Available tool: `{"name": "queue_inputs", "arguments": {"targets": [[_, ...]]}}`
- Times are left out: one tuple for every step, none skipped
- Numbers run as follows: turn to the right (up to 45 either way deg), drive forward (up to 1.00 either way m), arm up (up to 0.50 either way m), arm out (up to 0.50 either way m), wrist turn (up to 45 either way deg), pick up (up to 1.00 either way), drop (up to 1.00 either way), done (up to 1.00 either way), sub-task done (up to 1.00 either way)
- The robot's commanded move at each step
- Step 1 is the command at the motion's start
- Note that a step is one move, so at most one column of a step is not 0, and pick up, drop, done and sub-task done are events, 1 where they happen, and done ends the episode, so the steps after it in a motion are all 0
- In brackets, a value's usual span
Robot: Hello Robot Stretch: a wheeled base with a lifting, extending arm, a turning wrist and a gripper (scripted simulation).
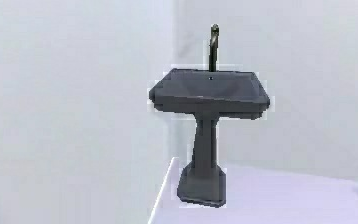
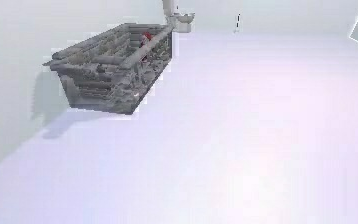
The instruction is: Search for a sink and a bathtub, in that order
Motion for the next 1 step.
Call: {"name": "queue_inputs", "arguments": {"targets": [[45.0, 0.00, 0.00, 0.00, 0.0, 0.00, 0.00, 0.00, 0.00]]}}
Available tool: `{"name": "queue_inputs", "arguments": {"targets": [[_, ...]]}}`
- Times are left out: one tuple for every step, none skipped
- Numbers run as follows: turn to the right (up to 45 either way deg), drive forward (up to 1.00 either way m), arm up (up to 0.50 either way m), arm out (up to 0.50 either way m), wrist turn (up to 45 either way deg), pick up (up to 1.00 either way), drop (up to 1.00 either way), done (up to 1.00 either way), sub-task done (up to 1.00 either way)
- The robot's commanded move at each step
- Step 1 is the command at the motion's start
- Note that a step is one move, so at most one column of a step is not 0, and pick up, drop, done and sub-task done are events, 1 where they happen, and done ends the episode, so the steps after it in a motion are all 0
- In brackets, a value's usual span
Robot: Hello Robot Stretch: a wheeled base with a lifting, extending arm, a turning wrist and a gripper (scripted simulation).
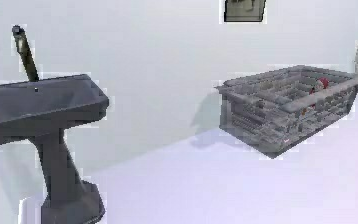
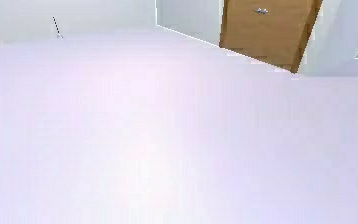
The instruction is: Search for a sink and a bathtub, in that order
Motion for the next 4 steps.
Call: {"name": "queue_inputs", "arguments": {"targets": [[42.0, 0.00, 0.00, 0.00, 0.0, 0.00, 0.00, 0.00, 0.00], [0.0, 0.25, 0.00, 0.00, 0.0, 0.00, 0.00, 0.00, 0.00], [-45.0, 0.00, 0.00, 0.00, 0.0, 0.00, 0.00, 0.00, 0.00], [-18.0, 0.00, 0.00, 0.00, 0.0, 0.00, 0.00, 0.00, 0.00]]}}
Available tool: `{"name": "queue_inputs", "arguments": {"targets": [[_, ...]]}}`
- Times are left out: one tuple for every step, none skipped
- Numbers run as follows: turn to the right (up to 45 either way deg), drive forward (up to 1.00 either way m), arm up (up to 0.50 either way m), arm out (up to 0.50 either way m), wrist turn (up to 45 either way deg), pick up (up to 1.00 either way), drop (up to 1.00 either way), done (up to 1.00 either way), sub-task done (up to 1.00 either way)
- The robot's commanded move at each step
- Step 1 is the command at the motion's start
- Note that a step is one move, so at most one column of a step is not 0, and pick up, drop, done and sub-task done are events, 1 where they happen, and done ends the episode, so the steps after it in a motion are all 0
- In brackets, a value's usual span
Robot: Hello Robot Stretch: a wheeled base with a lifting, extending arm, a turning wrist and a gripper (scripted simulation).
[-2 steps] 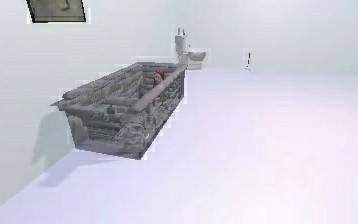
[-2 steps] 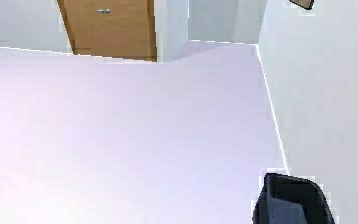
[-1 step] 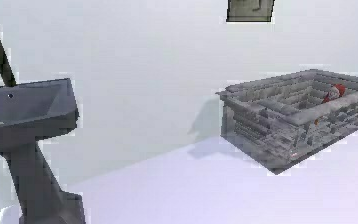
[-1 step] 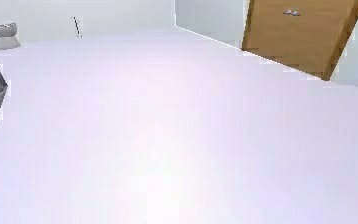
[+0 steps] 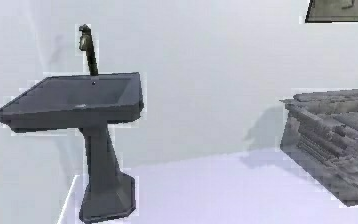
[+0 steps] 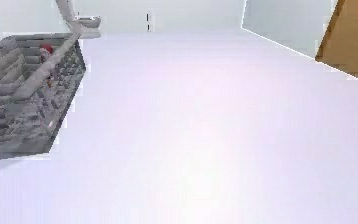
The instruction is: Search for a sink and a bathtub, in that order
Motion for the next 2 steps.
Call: {"name": "queue_inputs", "arguments": {"targets": [[0.0, 0.20, 0.00, 0.00, 0.0, 0.00, 0.00, 0.00, 0.00], [-27.0, 0.00, 0.00, 0.00, 0.0, 0.00, 0.00, 0.00, 0.00]]}}
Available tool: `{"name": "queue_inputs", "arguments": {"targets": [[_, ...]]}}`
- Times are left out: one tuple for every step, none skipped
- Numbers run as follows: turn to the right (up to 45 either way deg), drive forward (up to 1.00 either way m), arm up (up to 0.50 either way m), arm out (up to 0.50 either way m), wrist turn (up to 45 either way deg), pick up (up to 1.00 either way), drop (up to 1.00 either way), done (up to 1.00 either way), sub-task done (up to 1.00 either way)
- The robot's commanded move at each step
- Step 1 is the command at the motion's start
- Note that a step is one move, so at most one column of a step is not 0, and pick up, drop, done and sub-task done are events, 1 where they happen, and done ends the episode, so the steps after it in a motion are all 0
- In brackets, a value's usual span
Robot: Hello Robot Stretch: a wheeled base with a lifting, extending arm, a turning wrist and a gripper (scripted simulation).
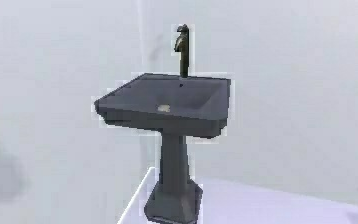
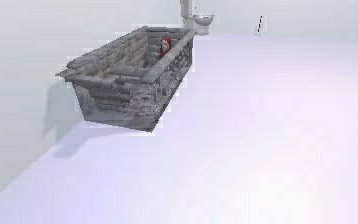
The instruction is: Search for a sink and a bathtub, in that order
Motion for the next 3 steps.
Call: {"name": "queue_inputs", "arguments": {"targets": [[0.0, 0.00, 0.00, 0.00, 0.0, 0.00, 0.00, 0.00, 1.00], [45.0, 0.00, 0.00, 0.00, 0.0, 0.00, 0.00, 0.00, 0.00], [45.0, 0.00, 0.00, 0.00, 0.0, 0.00, 0.00, 0.00, 0.00]]}}
